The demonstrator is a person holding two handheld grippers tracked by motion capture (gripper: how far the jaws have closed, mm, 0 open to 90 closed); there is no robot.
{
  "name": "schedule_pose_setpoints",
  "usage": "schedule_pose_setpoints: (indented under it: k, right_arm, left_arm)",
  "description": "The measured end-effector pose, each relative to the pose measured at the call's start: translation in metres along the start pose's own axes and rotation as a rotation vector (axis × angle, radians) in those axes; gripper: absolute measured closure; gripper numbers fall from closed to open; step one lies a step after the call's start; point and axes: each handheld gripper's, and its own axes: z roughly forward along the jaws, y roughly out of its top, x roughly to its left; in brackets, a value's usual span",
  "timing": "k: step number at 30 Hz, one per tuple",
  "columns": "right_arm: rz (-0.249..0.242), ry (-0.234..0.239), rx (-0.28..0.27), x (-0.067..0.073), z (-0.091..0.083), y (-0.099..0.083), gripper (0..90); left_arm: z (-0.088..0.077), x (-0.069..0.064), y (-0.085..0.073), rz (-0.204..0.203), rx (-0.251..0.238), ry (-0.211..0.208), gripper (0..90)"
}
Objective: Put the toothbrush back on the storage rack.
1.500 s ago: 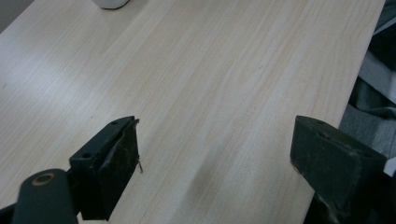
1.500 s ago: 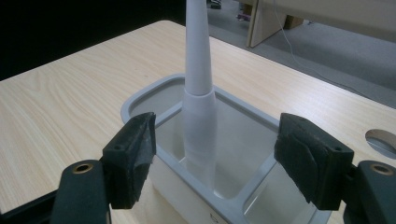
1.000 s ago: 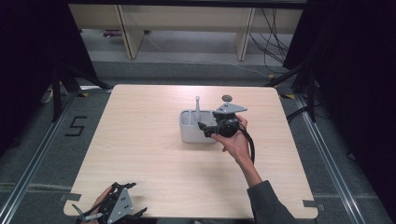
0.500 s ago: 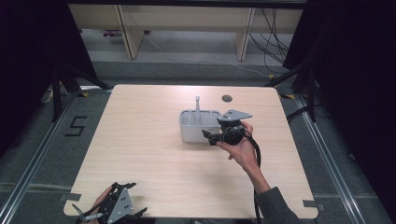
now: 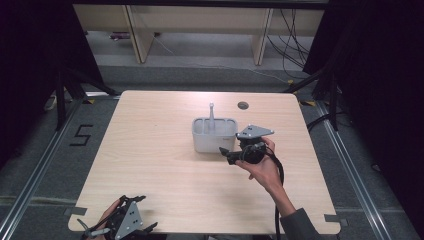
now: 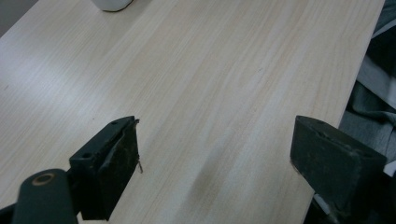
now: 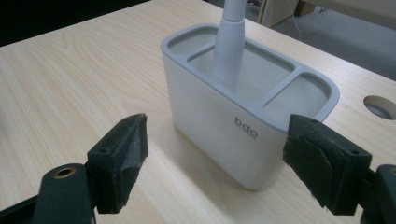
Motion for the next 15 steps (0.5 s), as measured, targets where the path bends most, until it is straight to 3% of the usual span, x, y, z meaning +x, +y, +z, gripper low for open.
schedule_pose_setpoints:
  k: [1,4,15]
  right_arm:
    - [0.018,-0.008,0.001,0.001,-0.001,-0.002,22.3]
    - [0.000,-0.005,0.003,0.002,-0.003,-0.006,22.2]
    - [-0.009,0.005,0.021,0.008,-0.007,-0.018,21.6]
  left_arm:
    - [0.000,0.000,0.000,0.002,0.003,-0.001,15.0]
    - [0.001,-0.001,-0.001,-0.010,-0.011,0.014,15.0]
    - [0.001,0.000,-0.001,-0.004,-0.015,0.006,15.0]
